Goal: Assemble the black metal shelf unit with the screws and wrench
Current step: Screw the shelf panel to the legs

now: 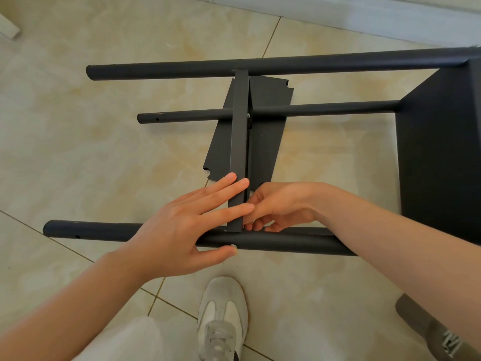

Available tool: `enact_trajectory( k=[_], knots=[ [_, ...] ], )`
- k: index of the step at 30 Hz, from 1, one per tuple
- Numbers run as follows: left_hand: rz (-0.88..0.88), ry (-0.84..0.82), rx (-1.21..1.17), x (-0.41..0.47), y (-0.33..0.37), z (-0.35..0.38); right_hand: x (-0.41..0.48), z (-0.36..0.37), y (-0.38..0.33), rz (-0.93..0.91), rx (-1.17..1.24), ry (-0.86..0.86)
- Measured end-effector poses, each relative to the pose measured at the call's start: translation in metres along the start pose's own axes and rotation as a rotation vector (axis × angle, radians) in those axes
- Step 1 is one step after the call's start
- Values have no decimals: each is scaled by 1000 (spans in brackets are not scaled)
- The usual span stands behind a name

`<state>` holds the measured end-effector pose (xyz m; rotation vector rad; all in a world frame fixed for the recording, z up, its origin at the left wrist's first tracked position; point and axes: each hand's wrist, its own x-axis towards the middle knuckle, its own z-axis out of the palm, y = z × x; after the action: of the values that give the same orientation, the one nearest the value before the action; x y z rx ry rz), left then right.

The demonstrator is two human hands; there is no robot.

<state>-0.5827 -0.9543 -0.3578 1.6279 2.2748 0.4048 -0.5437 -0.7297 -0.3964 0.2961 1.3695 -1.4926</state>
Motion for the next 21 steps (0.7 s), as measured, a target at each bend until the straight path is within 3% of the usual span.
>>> enact_trajectory(
  k=[21],
  knots=[
    [10, 10, -4, 0, 0, -1, 0, 0, -1, 23, -14, -4]
  ],
)
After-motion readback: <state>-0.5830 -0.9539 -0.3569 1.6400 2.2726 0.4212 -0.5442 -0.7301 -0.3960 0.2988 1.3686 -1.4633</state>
